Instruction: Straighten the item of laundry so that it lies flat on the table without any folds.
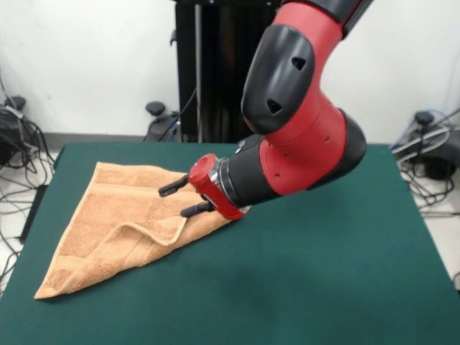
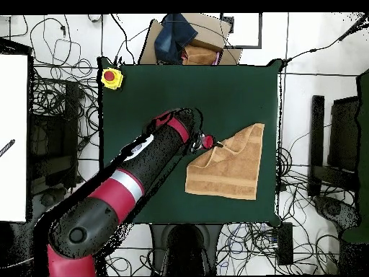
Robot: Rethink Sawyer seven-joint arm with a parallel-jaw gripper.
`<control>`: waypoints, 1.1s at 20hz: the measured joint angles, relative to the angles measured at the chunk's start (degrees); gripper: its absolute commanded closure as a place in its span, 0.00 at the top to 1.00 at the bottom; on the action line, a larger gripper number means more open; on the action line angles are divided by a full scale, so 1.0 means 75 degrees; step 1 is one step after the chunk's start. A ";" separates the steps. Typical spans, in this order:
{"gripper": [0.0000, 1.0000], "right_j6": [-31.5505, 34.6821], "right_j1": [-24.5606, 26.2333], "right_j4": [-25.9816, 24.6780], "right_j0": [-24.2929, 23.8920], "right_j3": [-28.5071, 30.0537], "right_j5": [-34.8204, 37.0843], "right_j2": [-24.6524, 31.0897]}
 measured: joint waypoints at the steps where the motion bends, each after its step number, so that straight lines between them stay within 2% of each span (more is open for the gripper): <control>1: 1.00 0.0000 -0.0003 -0.0002 0.0001 0.0021 0.0000 0.0045; 13: 1.00 0.0000 -0.0452 0.0035 0.0020 0.0262 -0.0184 0.0711; 22: 1.00 0.0000 -0.0060 0.0052 0.0014 -0.0109 -0.0186 0.0710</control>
